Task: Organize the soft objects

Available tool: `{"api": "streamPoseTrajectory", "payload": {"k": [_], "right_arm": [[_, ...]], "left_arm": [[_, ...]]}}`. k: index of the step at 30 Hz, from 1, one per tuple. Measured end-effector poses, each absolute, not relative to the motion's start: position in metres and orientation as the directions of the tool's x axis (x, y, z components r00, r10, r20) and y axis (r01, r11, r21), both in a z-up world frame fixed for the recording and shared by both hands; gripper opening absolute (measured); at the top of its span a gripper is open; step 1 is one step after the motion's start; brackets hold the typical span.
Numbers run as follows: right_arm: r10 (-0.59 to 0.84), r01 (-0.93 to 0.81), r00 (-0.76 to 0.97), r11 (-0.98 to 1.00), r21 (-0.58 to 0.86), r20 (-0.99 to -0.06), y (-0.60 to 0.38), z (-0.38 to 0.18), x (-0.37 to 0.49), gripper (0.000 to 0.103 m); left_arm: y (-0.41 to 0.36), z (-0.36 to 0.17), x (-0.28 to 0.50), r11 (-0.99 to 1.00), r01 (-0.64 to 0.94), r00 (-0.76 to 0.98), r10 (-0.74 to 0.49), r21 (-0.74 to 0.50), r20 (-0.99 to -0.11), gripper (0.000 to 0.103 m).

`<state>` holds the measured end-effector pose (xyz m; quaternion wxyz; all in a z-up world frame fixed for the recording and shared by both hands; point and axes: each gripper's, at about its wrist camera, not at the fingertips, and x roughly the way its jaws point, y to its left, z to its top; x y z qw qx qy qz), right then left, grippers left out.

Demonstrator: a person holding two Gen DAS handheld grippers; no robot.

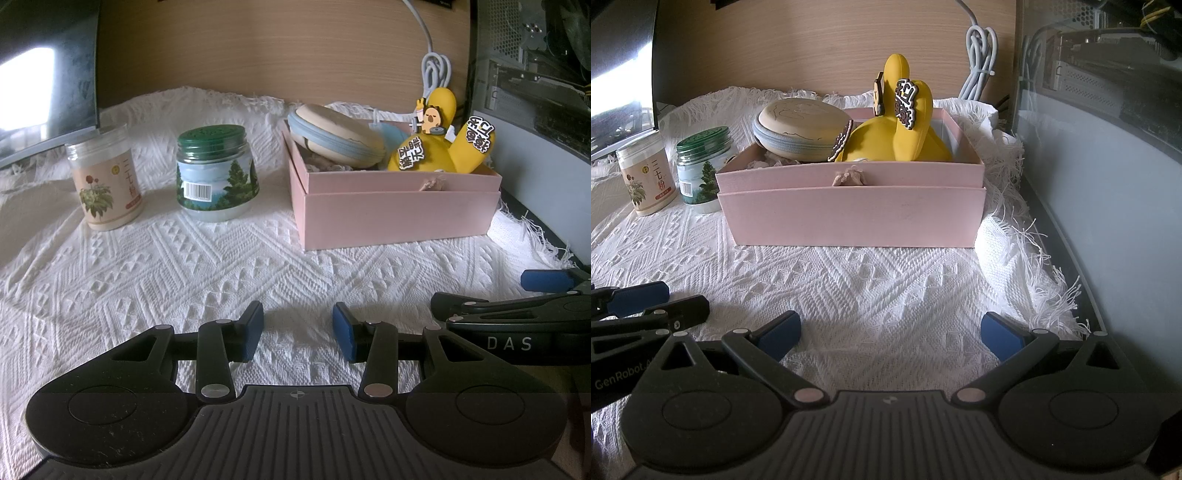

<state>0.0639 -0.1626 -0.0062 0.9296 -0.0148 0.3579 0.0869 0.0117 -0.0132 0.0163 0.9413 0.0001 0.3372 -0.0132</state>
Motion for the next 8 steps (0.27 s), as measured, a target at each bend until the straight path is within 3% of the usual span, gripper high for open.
{"api": "streamPoseTrajectory", "payload": {"k": [8], "right_arm": [[0.150, -0.172, 0.728, 0.985, 0.034, -0.668, -0.1624, -0.0061, 0.0638, 0.103]], "left_arm": [[-0.0134, 0.0164, 0.0119, 1.000, 0.026, 0.772, -0.024, -0.005, -0.635, 0.046]]}}
